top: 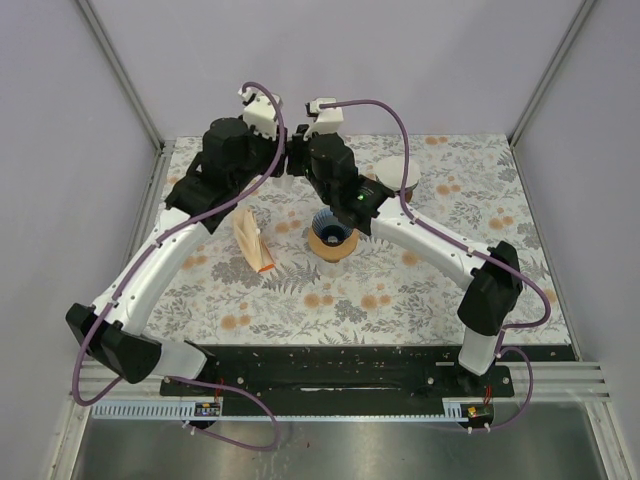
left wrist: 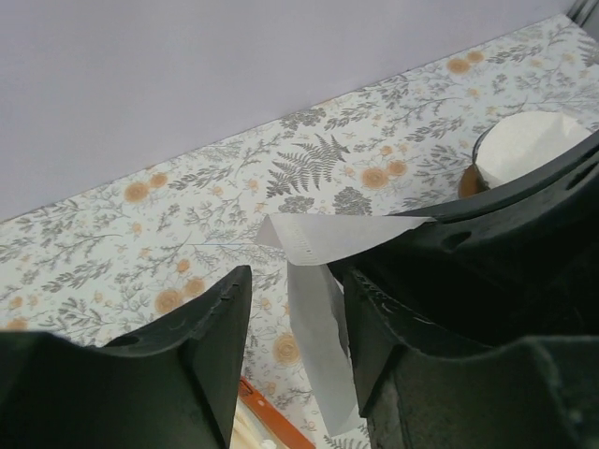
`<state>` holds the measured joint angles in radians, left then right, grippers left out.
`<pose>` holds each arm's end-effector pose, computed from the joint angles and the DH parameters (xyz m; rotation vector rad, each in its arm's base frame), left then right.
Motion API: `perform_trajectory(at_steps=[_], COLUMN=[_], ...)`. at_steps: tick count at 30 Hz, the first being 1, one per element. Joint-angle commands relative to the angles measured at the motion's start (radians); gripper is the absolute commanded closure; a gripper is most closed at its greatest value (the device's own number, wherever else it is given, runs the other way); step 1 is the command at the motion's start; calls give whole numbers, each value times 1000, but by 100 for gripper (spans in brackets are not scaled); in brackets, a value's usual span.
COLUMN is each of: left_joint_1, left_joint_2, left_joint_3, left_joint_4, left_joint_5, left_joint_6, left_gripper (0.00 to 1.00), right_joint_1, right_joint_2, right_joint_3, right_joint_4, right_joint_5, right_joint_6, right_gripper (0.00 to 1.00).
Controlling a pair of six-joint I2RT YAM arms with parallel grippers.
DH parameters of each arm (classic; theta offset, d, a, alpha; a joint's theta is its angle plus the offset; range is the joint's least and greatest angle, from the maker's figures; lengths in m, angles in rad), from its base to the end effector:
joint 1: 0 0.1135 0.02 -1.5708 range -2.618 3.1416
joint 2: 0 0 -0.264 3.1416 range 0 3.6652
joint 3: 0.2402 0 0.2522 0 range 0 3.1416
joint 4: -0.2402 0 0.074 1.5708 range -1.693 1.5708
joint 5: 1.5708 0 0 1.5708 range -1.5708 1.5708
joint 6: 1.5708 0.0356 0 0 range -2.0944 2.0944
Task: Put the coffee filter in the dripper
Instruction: Adjust the coffee filter.
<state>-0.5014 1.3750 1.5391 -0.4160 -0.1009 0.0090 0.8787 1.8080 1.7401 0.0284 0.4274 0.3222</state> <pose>0.2705 -0.1442 0.4444 0.3921 1.7863 -0.2558 0.2901 0.3269 0.4091 -0.1188 1.6339 0.5838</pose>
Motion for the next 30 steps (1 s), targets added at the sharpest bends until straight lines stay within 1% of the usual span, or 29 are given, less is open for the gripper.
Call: perform_trajectory(at_steps=[1, 5, 9, 12, 14, 18, 21, 24, 27, 30], left_joint_1=[-26, -32, -32, -31, -26, -12, -12, -14, -23, -40], left_joint_2=[-34, -51, -53, -41, -40, -44, -56, -57, -48, -44], left_joint_3=[-30, -27, 15, 42, 53, 91, 79, 46, 18, 12], left_joint_4=[42, 54, 28, 3, 2, -38, -43, -40, -40, -41], left_joint_5=[-95, -134, -135, -155, -164, -117, -103, -88, -66, -74], left_joint_6=[80, 114, 128, 129, 128, 77, 59, 68, 80, 91], left_gripper=[50, 46, 40, 40, 43, 46, 50, 49, 46, 45], right_joint_1=[6, 6, 6, 6, 6, 6, 6, 6, 6, 6], right_joint_2=[-15, -18, -13, -10, -10, -10, -15, -18, -18, -15], right_joint_3=[21, 15, 19, 21, 22, 26, 22, 21, 22, 25], right_joint_4=[65, 70, 61, 51, 45, 34, 34, 36, 39, 39], right_joint_5=[20, 31, 22, 4, -9, -10, -10, -19, -29, -33], right_joint_6=[-17, -28, -32, -31, -28, -28, -28, -23, -17, -14], right_gripper=[100, 100, 100, 100, 100, 100, 100, 100, 100, 100])
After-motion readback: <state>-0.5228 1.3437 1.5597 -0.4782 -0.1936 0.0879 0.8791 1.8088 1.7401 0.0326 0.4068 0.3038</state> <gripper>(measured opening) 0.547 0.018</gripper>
